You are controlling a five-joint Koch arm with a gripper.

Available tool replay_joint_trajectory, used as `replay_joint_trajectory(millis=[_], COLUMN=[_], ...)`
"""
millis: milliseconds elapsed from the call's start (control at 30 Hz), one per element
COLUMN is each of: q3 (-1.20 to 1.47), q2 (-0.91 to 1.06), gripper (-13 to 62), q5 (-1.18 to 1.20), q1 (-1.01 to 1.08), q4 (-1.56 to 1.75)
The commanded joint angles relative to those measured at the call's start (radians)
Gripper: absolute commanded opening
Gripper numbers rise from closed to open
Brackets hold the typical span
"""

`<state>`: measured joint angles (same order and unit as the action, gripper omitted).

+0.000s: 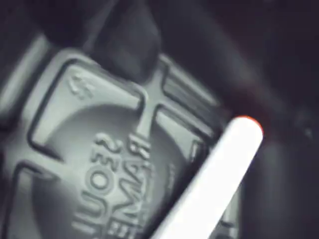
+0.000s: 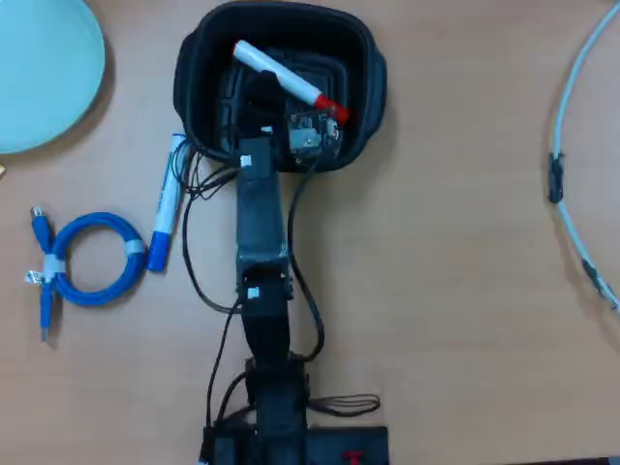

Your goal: Pick up the red pen and put it in the black bowl

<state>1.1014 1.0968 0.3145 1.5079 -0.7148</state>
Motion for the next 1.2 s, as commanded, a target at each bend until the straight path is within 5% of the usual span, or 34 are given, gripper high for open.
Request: replay_joint_trajectory(millis=[0, 500, 867, 1167], q3=[-0.002, 0.133, 1.08, 1.509], q2=[0.06, 0.463, 0.969, 1.189], gripper=[32.4, 32.6, 32.4, 32.4], q5=[-0.012, -0.064, -0.19, -0.285], q1=[-0.006, -0.08, -0.074, -0.028], q4=[0.08, -0.413, 0.089, 0.181])
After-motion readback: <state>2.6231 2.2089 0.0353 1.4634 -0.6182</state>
